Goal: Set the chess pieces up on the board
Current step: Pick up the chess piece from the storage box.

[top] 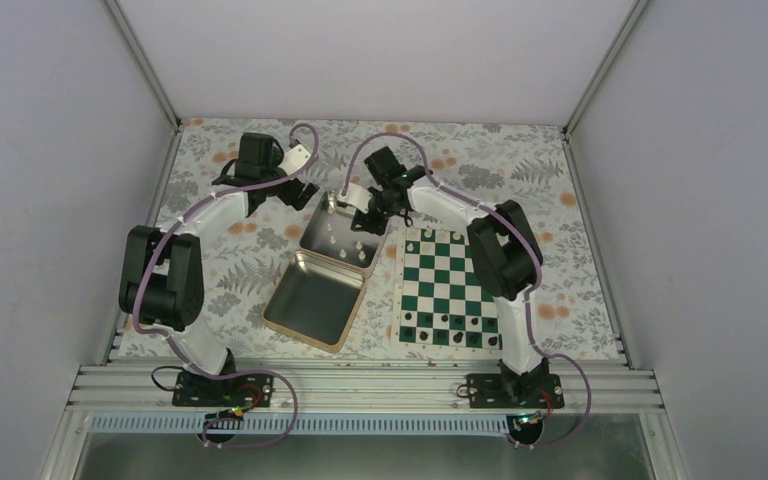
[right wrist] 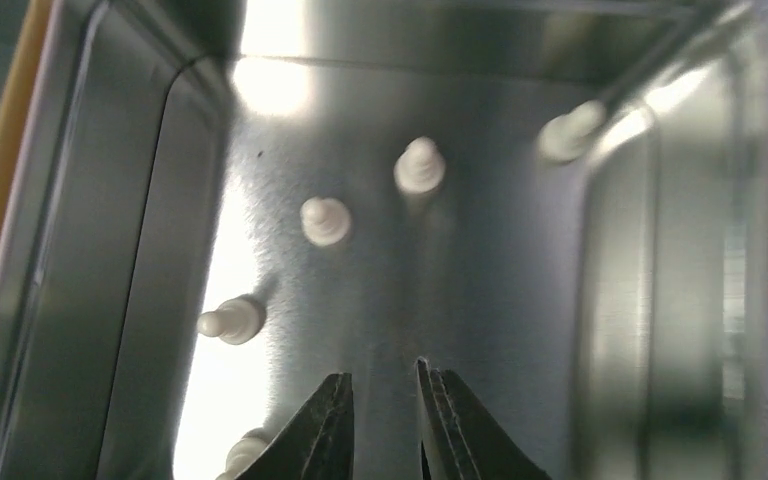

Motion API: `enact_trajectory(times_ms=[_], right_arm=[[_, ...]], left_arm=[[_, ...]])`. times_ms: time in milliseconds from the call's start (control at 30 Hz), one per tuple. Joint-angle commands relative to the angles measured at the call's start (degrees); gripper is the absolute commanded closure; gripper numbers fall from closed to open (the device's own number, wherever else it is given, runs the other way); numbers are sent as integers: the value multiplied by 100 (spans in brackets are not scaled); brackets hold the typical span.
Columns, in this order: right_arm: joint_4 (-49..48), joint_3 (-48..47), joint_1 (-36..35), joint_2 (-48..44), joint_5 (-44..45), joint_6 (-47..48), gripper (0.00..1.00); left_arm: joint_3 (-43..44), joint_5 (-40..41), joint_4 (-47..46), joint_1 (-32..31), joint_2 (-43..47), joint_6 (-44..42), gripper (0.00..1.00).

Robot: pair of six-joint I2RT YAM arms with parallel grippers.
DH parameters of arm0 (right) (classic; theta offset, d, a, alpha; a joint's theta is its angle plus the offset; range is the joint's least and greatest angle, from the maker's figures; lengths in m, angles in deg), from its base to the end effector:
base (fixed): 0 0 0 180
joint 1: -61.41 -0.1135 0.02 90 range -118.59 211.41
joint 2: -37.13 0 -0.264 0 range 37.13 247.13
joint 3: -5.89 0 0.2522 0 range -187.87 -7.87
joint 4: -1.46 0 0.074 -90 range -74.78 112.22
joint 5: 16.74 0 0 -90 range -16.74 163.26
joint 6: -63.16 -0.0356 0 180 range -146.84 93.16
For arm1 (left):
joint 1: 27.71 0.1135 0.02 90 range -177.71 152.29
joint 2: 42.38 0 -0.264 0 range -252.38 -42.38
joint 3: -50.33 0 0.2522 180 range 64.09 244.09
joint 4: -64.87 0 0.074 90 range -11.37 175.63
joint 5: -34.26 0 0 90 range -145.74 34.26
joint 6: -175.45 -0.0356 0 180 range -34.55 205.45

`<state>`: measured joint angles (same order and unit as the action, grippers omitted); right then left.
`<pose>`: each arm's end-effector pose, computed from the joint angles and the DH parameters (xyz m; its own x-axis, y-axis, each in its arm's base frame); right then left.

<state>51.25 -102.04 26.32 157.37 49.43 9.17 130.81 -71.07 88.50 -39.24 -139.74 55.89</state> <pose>0.3593 0.2700 0.1936 -0.1848 -0.7871 -0.5884 -0.9757 0.2189 0.0137 0.3680 -0.0847 0.2317 -0.3614 0.5593 -0.7461 0.6530 0.7230 0.2257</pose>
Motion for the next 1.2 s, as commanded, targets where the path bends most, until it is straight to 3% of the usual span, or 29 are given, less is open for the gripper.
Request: enact_trajectory(times_ms=[0,433,1167], right_arm=[[285,-107,-172,104,17,126,81],[298,475,-266,-22,242,59,80],[119,362,-327,206,259,117,78]], left_arm=[[-83,6,-129,-26,192,-76,0],[-111,-121,-152,-30,147,-64,0],[-134,-174,-169,-25,156,-60,0]])
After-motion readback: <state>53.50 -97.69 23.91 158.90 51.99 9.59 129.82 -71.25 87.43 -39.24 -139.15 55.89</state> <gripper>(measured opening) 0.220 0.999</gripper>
